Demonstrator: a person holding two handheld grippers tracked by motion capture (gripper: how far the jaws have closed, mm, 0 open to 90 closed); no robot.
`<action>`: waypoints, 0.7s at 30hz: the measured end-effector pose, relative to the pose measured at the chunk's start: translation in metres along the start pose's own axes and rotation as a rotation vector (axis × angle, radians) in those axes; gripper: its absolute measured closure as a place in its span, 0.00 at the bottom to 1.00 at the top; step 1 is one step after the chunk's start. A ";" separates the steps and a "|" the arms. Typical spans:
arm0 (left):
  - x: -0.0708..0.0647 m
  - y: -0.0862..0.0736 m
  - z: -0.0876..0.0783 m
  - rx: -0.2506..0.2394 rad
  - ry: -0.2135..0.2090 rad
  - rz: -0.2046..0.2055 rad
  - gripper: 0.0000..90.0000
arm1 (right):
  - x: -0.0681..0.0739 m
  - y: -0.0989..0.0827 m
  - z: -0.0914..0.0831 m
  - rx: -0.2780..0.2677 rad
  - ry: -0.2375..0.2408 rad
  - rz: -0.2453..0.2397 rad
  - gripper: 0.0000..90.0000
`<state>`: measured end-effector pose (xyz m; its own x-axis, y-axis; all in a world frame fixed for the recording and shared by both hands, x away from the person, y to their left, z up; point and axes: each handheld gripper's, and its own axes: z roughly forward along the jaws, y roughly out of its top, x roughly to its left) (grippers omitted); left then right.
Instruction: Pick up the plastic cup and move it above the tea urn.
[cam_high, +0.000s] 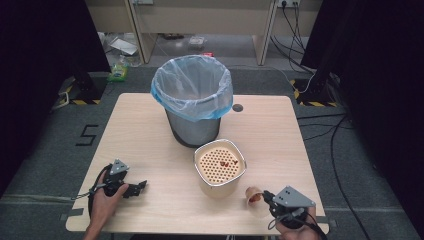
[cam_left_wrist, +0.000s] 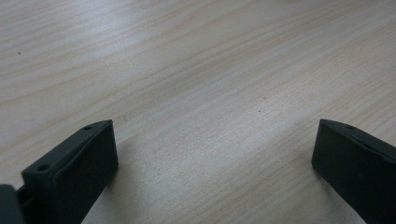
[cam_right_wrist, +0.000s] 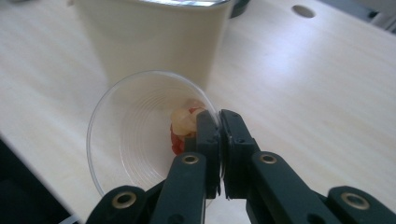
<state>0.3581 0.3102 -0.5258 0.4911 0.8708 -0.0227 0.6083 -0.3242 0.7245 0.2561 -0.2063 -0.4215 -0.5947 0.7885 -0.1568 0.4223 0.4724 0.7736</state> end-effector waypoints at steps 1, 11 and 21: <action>0.000 0.000 0.000 0.000 0.000 0.000 0.00 | -0.004 0.003 0.001 0.002 -0.020 -0.010 0.97; 0.000 0.000 0.000 0.000 0.000 0.000 0.00 | -0.038 0.026 0.012 -0.045 -0.138 -0.026 0.97; 0.000 0.000 0.000 0.000 0.000 0.000 0.00 | -0.064 0.055 0.032 -0.102 -0.224 -0.033 0.97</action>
<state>0.3581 0.3102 -0.5258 0.4911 0.8708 -0.0230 0.6084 -0.3241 0.7244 0.3394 -0.2185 -0.3880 -0.4356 0.8464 -0.3064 0.3276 0.4661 0.8218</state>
